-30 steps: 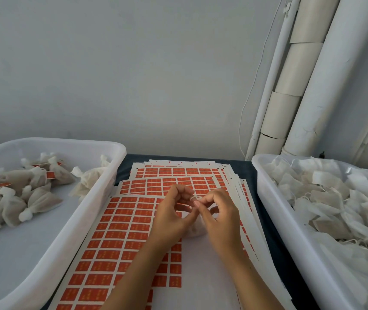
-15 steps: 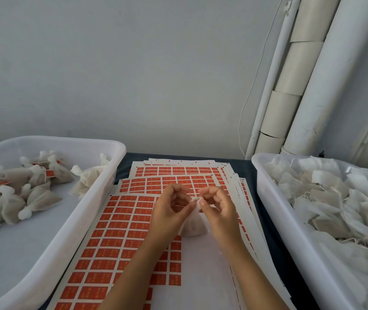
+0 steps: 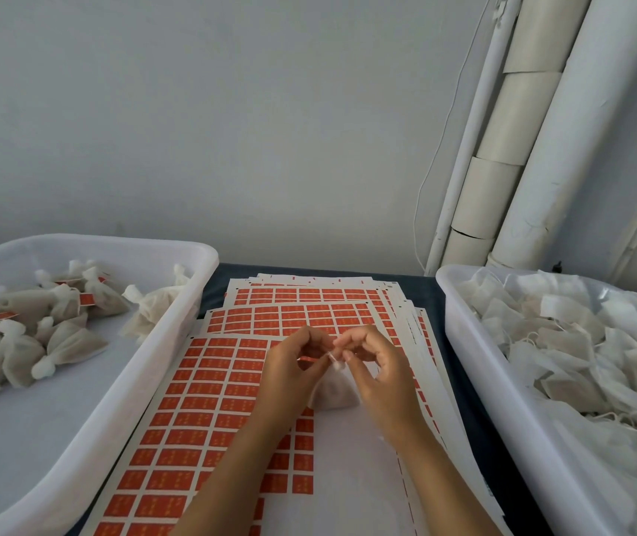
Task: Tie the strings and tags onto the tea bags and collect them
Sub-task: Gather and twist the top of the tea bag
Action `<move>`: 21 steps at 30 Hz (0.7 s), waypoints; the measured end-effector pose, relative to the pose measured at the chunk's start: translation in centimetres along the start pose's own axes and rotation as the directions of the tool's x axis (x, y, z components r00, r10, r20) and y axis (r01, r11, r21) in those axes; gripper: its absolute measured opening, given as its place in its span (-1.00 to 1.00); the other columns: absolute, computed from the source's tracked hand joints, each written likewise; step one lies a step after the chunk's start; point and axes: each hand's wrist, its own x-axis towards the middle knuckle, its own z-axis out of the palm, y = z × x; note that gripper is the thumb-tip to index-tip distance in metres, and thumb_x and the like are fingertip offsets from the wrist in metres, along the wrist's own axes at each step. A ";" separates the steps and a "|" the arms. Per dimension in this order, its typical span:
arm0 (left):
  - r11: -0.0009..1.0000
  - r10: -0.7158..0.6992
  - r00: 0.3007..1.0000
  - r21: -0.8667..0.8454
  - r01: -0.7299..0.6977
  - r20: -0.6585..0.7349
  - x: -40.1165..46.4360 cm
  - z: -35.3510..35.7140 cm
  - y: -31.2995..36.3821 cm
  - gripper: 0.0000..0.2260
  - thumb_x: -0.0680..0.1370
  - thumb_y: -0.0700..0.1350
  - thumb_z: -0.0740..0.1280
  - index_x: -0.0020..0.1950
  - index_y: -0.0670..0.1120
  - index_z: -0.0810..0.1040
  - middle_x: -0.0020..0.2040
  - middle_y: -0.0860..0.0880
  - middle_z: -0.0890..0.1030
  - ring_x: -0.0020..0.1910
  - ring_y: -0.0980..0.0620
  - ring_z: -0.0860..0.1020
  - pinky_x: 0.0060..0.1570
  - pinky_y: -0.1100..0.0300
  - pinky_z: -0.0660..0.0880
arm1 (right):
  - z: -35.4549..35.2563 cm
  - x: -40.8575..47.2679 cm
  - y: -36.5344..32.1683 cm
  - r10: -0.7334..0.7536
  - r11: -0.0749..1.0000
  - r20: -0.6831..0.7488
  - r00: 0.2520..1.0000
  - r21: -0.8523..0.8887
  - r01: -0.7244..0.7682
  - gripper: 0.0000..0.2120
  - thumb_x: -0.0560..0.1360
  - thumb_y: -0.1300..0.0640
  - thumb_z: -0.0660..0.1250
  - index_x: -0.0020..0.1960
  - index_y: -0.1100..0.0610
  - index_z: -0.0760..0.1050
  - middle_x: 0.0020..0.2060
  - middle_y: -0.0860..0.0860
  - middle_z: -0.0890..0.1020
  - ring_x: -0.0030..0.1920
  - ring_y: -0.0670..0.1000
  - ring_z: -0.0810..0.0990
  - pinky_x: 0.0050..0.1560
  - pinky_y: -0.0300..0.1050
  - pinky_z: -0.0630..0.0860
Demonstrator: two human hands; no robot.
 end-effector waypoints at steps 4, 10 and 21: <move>1.000 -0.013 0.999 -0.009 0.013 -0.029 0.1 0.1 -0.1 -0.75 0.48 -0.37 0.35 -0.18 0.00 0.55 -0.24 0.10 0.60 -0.21 0.19 0.57 -0.17 0.36 0.53 | 0.2 0.2 0.3 -0.007 0.998 -0.062 0.998 -0.069 0.003 -0.86 0.46 0.17 0.39 -0.05 -0.03 0.51 -0.07 -0.23 0.56 -0.03 -0.22 0.54 -0.08 -0.46 0.48; 0.999 -0.030 0.998 -0.026 0.028 -0.058 0.1 0.0 -0.3 -0.80 0.46 -0.37 0.38 -0.20 -0.07 0.56 -0.28 0.06 0.59 -0.27 0.16 0.56 -0.25 0.39 0.51 | 0.1 0.2 0.9 0.135 0.991 0.038 0.990 0.008 -0.136 -0.89 0.46 0.16 0.38 -0.02 0.04 0.58 -0.10 -0.13 0.64 -0.11 -0.12 0.61 -0.10 -0.27 0.59; 0.997 -0.064 0.996 -0.049 0.067 0.062 0.0 0.0 0.0 -0.86 0.50 -0.33 0.33 -0.14 -0.10 0.54 -0.21 -0.01 0.59 -0.21 0.13 0.54 -0.18 0.33 0.53 | -0.2 0.1 0.9 0.108 0.994 -0.035 0.994 -0.022 -0.109 -0.83 0.47 0.21 0.37 -0.20 -0.05 0.50 -0.25 -0.15 0.61 -0.19 -0.20 0.59 -0.17 -0.41 0.52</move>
